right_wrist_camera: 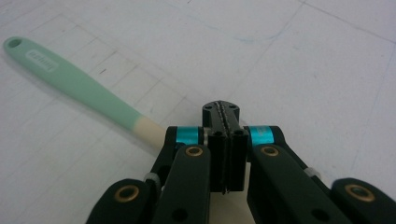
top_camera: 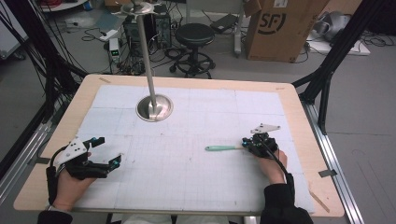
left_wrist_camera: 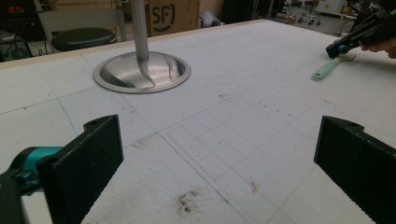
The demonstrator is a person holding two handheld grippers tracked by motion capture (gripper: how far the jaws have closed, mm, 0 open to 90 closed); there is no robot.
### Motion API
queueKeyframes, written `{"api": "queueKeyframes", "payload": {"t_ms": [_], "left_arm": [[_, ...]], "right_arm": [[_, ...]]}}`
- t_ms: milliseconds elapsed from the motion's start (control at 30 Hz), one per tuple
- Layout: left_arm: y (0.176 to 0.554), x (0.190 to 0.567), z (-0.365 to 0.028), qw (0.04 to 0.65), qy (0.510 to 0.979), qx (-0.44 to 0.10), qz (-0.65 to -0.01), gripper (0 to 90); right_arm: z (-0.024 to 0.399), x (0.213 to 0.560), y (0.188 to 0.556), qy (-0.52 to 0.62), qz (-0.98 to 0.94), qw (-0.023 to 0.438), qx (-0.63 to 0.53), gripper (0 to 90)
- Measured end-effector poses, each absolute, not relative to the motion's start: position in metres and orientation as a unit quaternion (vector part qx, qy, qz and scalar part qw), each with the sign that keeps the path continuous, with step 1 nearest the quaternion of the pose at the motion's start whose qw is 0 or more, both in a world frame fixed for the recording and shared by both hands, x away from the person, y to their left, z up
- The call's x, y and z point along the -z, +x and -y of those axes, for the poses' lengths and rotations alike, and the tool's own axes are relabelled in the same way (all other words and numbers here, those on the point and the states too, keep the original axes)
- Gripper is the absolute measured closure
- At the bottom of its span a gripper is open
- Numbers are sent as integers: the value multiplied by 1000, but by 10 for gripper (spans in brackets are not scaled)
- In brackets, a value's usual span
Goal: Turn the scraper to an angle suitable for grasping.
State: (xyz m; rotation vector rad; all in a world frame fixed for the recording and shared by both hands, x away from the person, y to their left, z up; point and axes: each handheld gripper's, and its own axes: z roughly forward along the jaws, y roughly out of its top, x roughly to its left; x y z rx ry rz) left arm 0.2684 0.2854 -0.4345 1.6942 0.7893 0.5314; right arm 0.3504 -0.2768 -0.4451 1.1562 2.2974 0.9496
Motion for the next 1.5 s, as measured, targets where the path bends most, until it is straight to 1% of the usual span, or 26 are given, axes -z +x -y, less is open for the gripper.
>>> {"api": "queueKeyframes", "payload": {"t_ms": [67,267,367,500,533,567,600,667,767,833,900,1067,1200,1233,1300,1333,1500], "left_arm": [[270,435,-283,565,721,-224,-335,19],[273,434,-280,569,718,-226,-330,19],[274,433,-279,574,715,-225,-331,19],[275,433,-279,576,713,-224,-330,19],[275,433,-279,575,714,-225,-329,18],[276,433,-278,577,712,-225,-330,18],[276,433,-278,577,712,-224,-330,19],[276,433,-278,579,710,-225,-331,19],[277,433,-278,579,711,-226,-329,19],[277,433,-278,580,710,-227,-328,18],[277,433,-277,581,709,-227,-329,19],[277,433,-276,580,710,-227,-328,19],[277,433,-277,579,711,-226,-329,19],[277,433,-277,578,712,-225,-330,19],[276,433,-277,573,716,-226,-330,18],[276,433,-277,571,717,-225,-330,19],[273,433,-279,566,721,-226,-330,19]], "right_arm": [[279,445,345,418,-819,187,-345,900],[281,445,332,416,-821,176,-350,900],[280,442,320,408,-831,163,-342,900],[277,440,311,406,-836,158,-334,900],[275,440,303,405,-837,159,-332,900],[275,440,303,405,-837,159,-332,900],[273,440,294,407,-837,154,-333,900],[272,440,291,408,-836,150,-336,900],[272,442,280,413,-830,130,-352,900],[271,442,274,412,-830,126,-354,900],[267,440,268,403,-837,135,-345,900],[262,437,269,378,-848,155,-338,900],[248,434,269,352,-855,151,-351,900],[238,432,269,326,-861,141,-364,900],[233,433,269,315,-864,134,-369,900],[223,434,271,296,-873,124,-367,900],[211,438,274,270,-884,108,-366,900]]}}
